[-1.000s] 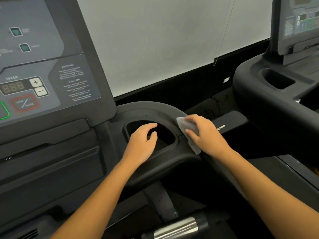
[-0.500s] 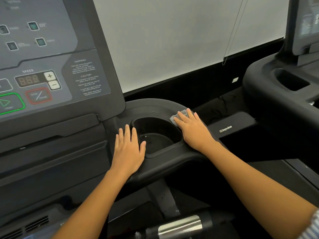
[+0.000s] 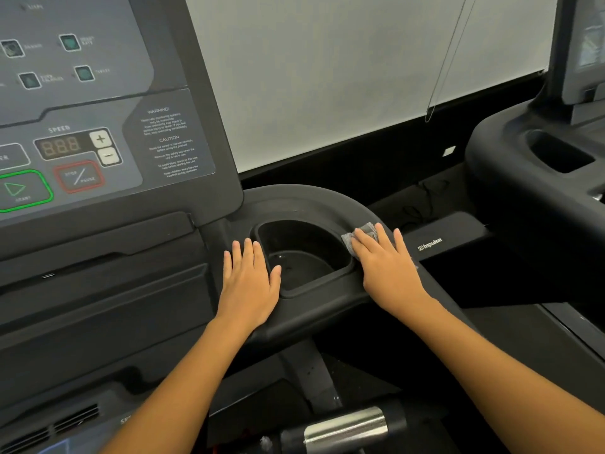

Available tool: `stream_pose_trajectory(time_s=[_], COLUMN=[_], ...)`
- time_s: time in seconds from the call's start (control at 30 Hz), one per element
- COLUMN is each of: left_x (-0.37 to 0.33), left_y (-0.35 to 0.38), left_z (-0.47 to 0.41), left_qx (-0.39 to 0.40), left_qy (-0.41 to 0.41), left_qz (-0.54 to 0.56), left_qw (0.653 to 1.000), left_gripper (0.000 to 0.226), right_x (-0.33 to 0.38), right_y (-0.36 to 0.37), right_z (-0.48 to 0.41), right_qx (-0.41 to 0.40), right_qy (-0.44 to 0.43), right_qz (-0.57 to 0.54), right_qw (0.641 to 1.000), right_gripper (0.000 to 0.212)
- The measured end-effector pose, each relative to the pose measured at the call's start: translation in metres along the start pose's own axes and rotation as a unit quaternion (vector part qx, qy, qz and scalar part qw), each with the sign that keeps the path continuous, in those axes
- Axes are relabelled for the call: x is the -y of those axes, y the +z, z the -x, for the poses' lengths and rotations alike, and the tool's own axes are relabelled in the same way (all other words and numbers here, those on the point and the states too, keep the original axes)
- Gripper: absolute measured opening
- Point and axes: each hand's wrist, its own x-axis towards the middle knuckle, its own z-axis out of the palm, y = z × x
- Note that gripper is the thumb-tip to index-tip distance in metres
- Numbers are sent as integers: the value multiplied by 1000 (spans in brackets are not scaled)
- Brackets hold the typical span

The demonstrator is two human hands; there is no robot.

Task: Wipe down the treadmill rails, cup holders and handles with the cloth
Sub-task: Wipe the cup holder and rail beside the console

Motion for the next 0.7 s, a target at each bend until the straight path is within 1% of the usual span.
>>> stream_pose_trajectory(time_s=[0.13,0.23,0.33,0.4,0.53,0.7], left_x=[1,0,0,-1,-2,-1], left_y=[2,2,3,4,3,1], left_z=[0,0,1,1,2,3], left_qx=[0,-4,-15,-22,-31,-44], left_qy=[-2,-1,-3,-5,-5,-7], left_qz=[-8,-1,-10,-14,-12,36], left_qw=[1000,1000,1000,1000,999,998], left_gripper=[62,62,61,61,59,55], right_x=[1,-8,-15,-16,-12,9], right_y=[0,5,7,4,-2,2], right_z=[-27,-21,-9,-10,-38,-92], right_qx=[26,24,20,26,51,87], right_qy=[-12,-24,-24,-27,-52,-92], right_qz=[-24,-49,-78,-78,-96,-126], right_qw=[999,998,996,996,993,984], right_gripper=[54,54,48,46,45,43])
